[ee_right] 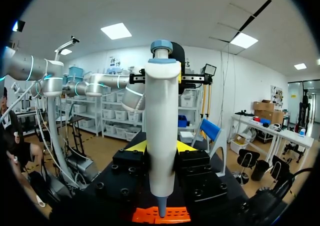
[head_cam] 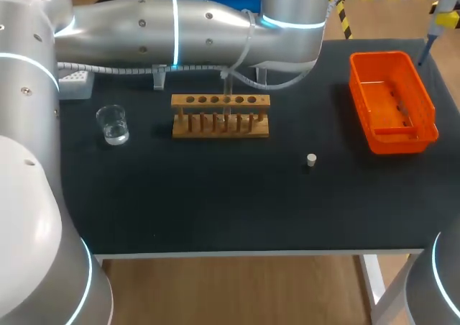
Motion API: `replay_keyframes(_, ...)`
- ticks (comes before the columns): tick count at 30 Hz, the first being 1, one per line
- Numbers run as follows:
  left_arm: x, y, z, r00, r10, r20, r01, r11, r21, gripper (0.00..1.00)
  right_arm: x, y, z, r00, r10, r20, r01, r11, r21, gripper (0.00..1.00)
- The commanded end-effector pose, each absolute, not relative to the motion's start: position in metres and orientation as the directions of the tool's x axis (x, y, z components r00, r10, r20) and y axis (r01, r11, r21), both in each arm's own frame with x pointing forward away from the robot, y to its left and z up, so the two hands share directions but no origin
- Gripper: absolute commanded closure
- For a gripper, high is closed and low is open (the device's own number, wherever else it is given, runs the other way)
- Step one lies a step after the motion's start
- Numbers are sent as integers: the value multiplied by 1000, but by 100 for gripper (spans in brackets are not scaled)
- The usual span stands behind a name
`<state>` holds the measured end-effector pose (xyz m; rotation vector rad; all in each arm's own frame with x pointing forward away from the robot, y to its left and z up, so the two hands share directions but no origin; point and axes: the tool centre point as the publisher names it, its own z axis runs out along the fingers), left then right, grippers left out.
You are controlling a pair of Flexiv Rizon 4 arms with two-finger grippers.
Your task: Invert the test tube, pick up the pipette, mount the tip to pipette, aspirate from beaker and dispense into the tube, eject the tip, return the pipette, and cap with the stopper.
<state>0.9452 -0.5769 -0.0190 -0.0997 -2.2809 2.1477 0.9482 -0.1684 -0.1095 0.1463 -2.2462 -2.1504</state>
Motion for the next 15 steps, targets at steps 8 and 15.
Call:
replay_keyframes(8,947,-559,-16,-999,42,6,-2,92,-996,0,948,-168,-108,-995,-86,-44,-48,46,998,100)
replay_keyframes(15,957,-512,-20,-997,41,65,-59,122,-991,0,948,-168,-108,-995,-86,-44,-48,46,998,100)
